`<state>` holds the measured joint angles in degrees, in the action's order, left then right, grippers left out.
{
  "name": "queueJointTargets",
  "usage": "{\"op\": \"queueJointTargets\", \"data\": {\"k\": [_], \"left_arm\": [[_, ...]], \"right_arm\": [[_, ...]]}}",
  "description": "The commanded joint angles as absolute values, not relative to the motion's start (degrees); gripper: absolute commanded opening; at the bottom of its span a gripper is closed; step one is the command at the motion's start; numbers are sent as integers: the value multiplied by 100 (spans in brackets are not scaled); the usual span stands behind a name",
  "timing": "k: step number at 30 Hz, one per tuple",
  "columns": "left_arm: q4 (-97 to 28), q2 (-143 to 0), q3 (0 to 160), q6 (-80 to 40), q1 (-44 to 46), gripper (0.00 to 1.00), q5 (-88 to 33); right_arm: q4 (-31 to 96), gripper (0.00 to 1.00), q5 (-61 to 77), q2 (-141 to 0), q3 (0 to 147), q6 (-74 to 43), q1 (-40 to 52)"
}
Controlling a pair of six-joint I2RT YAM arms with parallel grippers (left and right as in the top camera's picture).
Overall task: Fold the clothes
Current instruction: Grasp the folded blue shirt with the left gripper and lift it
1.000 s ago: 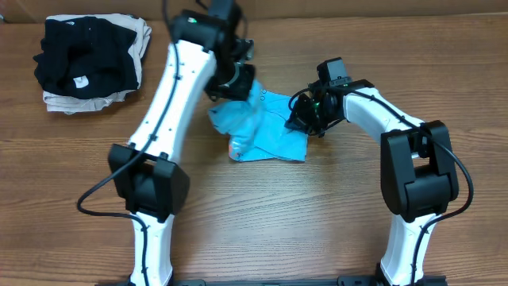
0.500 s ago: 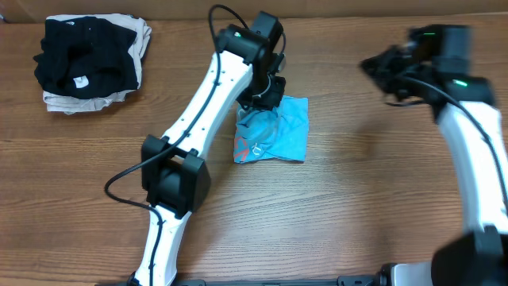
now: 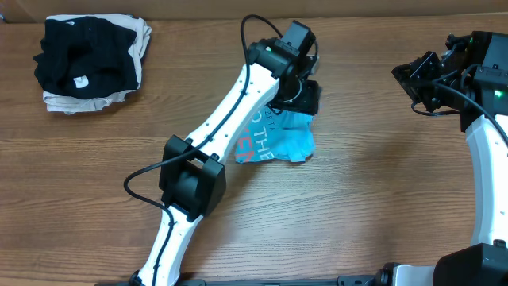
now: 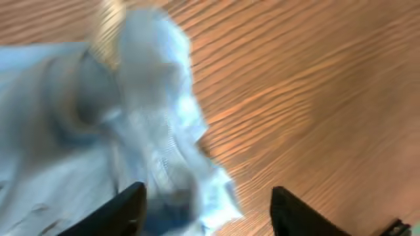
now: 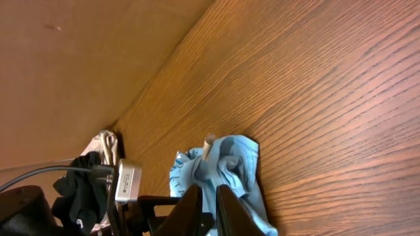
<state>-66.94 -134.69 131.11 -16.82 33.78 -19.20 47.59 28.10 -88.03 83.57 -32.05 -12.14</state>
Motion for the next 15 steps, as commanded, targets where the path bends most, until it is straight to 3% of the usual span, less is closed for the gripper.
{"op": "queueJointTargets", "data": {"k": [1, 6, 8, 15], "left_arm": [[-6573, -13456, 13264, -1824, 3367, 69, -2377], [-6862, -13428, 14011, -1824, 3055, 89, -2425], [-7148, -13428, 14534, -1806, 2823, 98, -2401], [-8093, -13428, 15703, -1409, 2005, 100, -2383]], "right_arm": [[4737, 12, 2770, -8799, 8381, -3118, -1234], [4834, 14, 2834, -8801, 8366, -2788, -1179], [4984, 20, 2834, -8831, 8364, -2512, -1055], [5612, 51, 2626, -9164, 8359, -1614, -115]]}}
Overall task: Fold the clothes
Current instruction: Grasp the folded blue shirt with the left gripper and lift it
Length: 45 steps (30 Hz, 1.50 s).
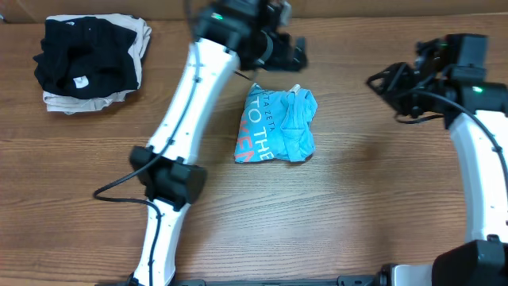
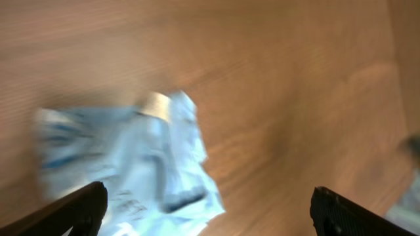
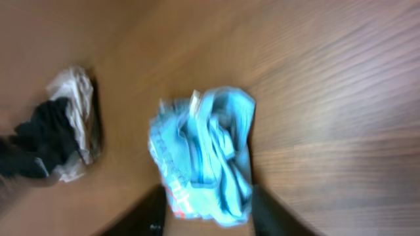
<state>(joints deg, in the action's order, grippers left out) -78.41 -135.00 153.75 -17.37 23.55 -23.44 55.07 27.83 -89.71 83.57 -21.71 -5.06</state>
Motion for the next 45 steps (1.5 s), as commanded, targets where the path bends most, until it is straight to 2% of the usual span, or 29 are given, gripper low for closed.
{"op": "queueJointTargets", "data": {"k": [1, 4, 9, 10, 11, 15, 21, 23, 25, 30, 33, 34, 35, 37, 39, 45], "left_arm": [[-8219, -13428, 15714, -1297, 1916, 100, -2381], [-8567, -13434, 15662, -982, 1761, 100, -2327], [-8908, -13434, 15524, -873, 1804, 100, -1669], [-8958, -13434, 15506, -875, 1835, 100, -1505], [-9019, -13437, 15495, -878, 1859, 100, -1282], [-9017, -13434, 15495, -899, 1855, 100, -987], [-8969, -13437, 15495, -899, 1844, 100, -989], [-8969, -13450, 15495, -899, 1852, 100, -987], [-8971, -13469, 15495, -897, 1855, 100, -987], [-8971, -13482, 15485, -897, 1855, 100, -987], [-8971, -13487, 15485, -897, 1855, 100, -987], [-8971, -13489, 15485, -895, 1855, 100, -987], [-8971, -13491, 15485, -895, 1855, 100, -987], [-8973, -13502, 15485, -895, 1855, 100, -987], [-8973, -13517, 15485, -895, 1855, 100, -987], [-9019, -13576, 15469, -871, 1855, 100, -974]], "right_arm": [[5690, 53, 2502, -9240, 8359, -1608, 62], [5863, 60, 2078, -9524, 8357, -1625, 617], [5948, 61, 1496, -10040, 8348, -1918, 1317], [5953, 59, 1361, -10125, 8335, -2012, 1415], [5951, 52, 1135, -10252, 8291, -2132, 1573], [5905, 50, 731, -10464, 8125, -2171, 1894], [5655, 51, 355, -10691, 8084, -2272, 2062], [5448, 57, 438, -10724, 8084, -2228, 2062], [5256, 60, 556, -10753, 8082, -2174, 2062], [5148, 58, 655, -10881, 8082, -2067, 2062], [5223, 51, 823, -11039, 8082, -1905, 2062], [5269, 45, 819, -11085, 8082, -1905, 2064], [5312, 38, 797, -11118, 8082, -1907, 2062], [5424, 17, 655, -11120, 8084, -1918, 2062], [5564, 5, 491, -11067, 8099, -2003, 2027], [6423, 4, 217, -10818, 8237, -2147, 1616]]}}
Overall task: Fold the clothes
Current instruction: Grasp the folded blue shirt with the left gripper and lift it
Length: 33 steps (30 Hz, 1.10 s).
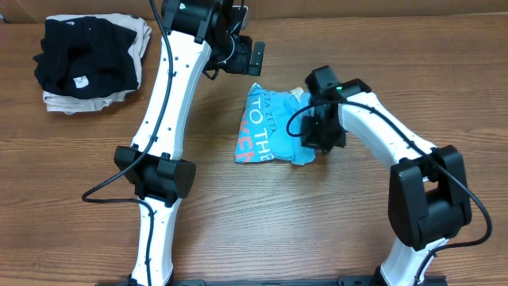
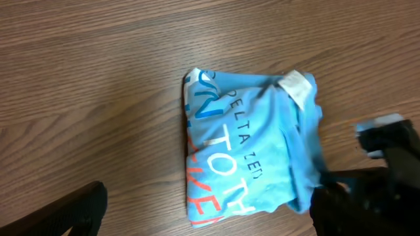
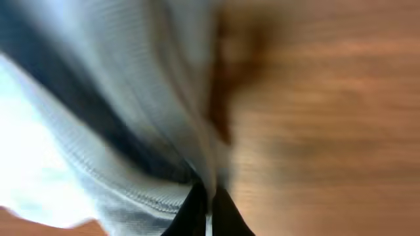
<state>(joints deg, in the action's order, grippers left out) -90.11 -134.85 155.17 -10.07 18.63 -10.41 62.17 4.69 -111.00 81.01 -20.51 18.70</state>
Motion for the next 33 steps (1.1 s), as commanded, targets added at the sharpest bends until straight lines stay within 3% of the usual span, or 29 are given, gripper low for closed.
{"op": "queueJointTargets", "data": {"k": [1, 6, 8, 9, 10, 11, 19, 28, 33], "left_arm": [[-9019, -13576, 15454, -871, 1855, 100, -958], [-9017, -13579, 15305, -873, 1855, 100, -886], [-9024, -13579, 15192, -871, 1855, 100, -880], [-9028, -13579, 15130, -873, 1855, 100, -880], [-9043, -13579, 15071, -871, 1857, 100, -880], [-9080, -13579, 14995, -871, 1857, 100, -880], [-9258, -13579, 14175, -349, 2095, 99, -1614], [-9161, -13579, 13205, 587, 3009, 96, -1739], [-9113, -13579, 12722, 1315, 3402, 89, -1697]], "right_arm": [[6578, 4, 222, -10794, 8241, -2150, 1525], [6886, 7, 263, -10792, 8204, -2143, 1245], [6875, 44, 261, -10792, 8204, -2137, 1234], [6855, 73, 263, -10792, 8204, -2117, 1234], [6845, 87, 263, -10790, 8211, -2117, 1234], [6842, 93, 263, -10790, 8230, -2121, 1232], [6869, 97, 266, -10779, 8676, -2123, 810], [6761, 97, 263, -10779, 8816, -2119, 150], [6766, 97, 263, -10779, 8816, -2119, 60]]}}
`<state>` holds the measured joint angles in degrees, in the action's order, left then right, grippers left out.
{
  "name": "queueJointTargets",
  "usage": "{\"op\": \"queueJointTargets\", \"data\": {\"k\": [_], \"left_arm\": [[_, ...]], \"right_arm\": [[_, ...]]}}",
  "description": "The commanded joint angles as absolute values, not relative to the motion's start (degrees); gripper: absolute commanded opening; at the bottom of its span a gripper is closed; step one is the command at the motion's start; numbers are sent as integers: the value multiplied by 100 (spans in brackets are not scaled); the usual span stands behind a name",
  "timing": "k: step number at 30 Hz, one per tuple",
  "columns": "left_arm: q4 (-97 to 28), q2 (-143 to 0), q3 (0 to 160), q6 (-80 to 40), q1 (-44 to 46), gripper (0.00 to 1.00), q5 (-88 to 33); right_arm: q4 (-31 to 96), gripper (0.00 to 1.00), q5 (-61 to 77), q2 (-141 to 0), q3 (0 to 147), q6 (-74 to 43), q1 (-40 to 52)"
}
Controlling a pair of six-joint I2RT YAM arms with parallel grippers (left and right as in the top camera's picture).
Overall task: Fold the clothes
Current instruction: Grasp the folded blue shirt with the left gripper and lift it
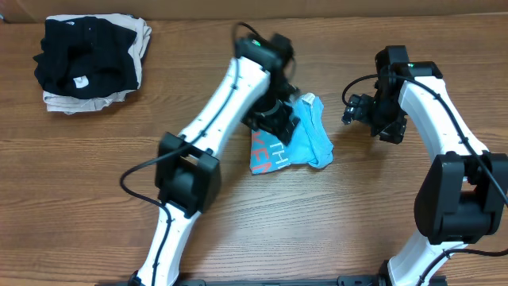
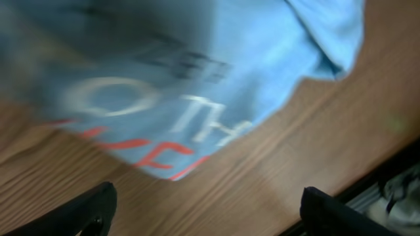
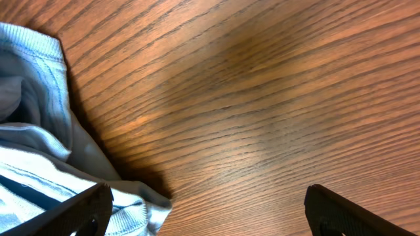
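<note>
A crumpled light-blue T-shirt (image 1: 311, 133) with white and red lettering lies at mid-table. My left gripper (image 1: 275, 117) hovers low over its left part, covering some of the print. In the left wrist view the shirt (image 2: 197, 65) fills the top, and the left gripper (image 2: 220, 204) stands wide open over bare wood. My right gripper (image 1: 356, 109) is a little right of the shirt, apart from it. In the right wrist view the right gripper (image 3: 210, 208) is wide open, with the shirt's hem (image 3: 39, 137) by its left finger.
A pile of black and beige clothes (image 1: 87, 59) sits at the back left corner. The left arm (image 1: 222, 111) slants across the table's middle from the front edge. The wooden table (image 1: 381, 214) has bare room at front right.
My right gripper was shut on the shirt's right edge; now it is open and off to the right. The shirt lies farther right. My left gripper came down from the back onto the shirt's left side.
First my left gripper stood open at the shirt's back edge, with the right one shut far off. Then the left was raised at the back and the right was open. Then the right was shut on the shirt's right edge. Now both are open and the shirt sits farther right.
</note>
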<state>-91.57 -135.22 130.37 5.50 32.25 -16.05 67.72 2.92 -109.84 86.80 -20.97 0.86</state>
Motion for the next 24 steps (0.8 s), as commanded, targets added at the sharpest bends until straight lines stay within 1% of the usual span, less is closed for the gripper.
{"op": "queueJointTargets", "data": {"k": [1, 3, 9, 15, 23, 24], "left_arm": [[-9070, -13579, 12595, 1433, 3444, 89, -1695], [-8930, -13579, 12291, 1647, 3503, 87, -1623], [-8055, -13579, 11354, 1671, 3472, 84, -904], [-7382, -13579, 10825, 1358, 3284, 86, 132], [-6862, -13579, 10676, 1111, 2768, 93, 1835], [-6755, -13579, 10676, 1114, 2674, 99, 2104]], "right_arm": [[6764, 97, 261, -10779, 8816, -2119, 60], [6753, 97, 261, -10779, 8816, -2119, 62], [6694, 97, 263, -10779, 8816, -2119, 62], [6696, 97, 263, -10779, 8816, -2119, 62], [6648, 97, 263, -10779, 8816, -2117, 62], [6632, 97, 263, -10779, 8816, -2117, 62]]}}
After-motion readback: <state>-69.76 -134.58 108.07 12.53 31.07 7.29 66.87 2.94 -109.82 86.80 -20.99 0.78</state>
